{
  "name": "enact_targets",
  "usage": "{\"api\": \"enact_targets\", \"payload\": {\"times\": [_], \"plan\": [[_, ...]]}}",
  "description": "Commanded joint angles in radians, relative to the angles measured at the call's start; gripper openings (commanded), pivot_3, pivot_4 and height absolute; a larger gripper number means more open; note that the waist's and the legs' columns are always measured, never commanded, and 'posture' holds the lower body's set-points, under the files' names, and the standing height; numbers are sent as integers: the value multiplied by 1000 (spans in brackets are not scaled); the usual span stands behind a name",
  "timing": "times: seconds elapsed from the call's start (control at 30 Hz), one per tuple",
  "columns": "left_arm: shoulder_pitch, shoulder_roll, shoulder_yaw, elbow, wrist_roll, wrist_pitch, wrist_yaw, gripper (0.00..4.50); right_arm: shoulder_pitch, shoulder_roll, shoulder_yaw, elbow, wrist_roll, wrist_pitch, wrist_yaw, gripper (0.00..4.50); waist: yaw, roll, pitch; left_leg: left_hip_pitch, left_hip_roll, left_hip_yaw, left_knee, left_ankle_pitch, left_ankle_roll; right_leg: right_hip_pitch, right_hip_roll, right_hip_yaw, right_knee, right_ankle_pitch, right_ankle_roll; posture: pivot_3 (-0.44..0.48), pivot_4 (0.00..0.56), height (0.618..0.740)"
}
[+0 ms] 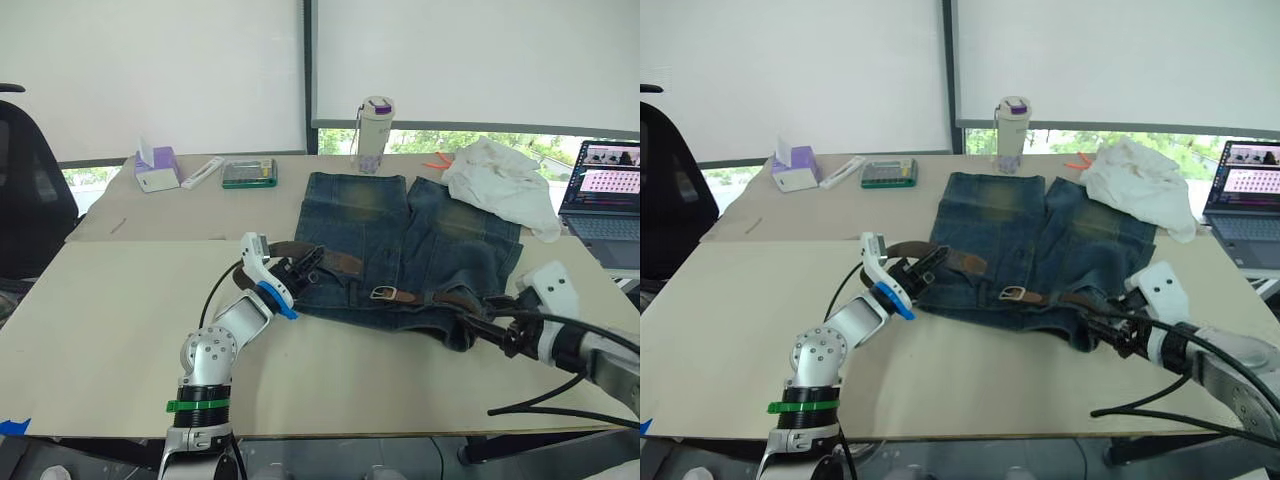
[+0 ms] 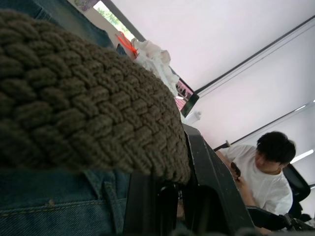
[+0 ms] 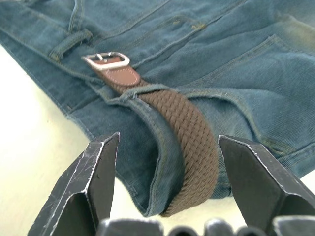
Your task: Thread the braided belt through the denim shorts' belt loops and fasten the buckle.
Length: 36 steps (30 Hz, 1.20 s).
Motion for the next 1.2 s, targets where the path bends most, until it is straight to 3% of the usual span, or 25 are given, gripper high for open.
{"api": "enact_targets", "payload": {"times": [0.03,0.27,0.5,0.7,0.77,1.03,1.2], "plan": [[4,6,-19,-16,30,-1,-29,0,0,-1,28,-33,-66,11,-26,3530,2,0,0,0,0,0,0,0,0,0,0,0,0,0,0,0,150,740],[-1,5,-9,-9,51,-1,-45,0,8,-18,132,18,-294,-12,-89,3530,14,1,0,0,-1,0,0,0,0,0,-1,0,-1,0,0,0,150,740],[3,7,-7,-10,65,3,-56,0,27,-140,192,68,-560,-87,-96,3530,19,1,-1,0,-1,1,0,0,0,0,-1,0,-1,0,0,0,150,740],[7,5,-3,-8,73,4,-61,0,30,-173,188,47,-632,-112,-40,3530,19,0,0,0,-1,1,1,0,0,0,-1,0,-1,0,0,0,150,740],[9,4,-3,-8,78,4,-64,0,32,-166,179,22,-621,-92,-4,3530,19,0,0,0,-1,1,1,0,0,1,-1,0,-1,0,0,0,150,740],[18,7,6,-9,86,27,-37,0,-83,32,-40,-129,-221,136,158,3530,17,-1,1,2,-1,0,1,0,0,2,-1,0,-1,0,0,0,150,740],[15,6,2,3,131,68,42,0,-139,165,-67,-161,-57,133,169,3530,18,-1,0,3,0,-1,1,-1,1,4,0,-1,-1,0,0,0,150,740]]}}
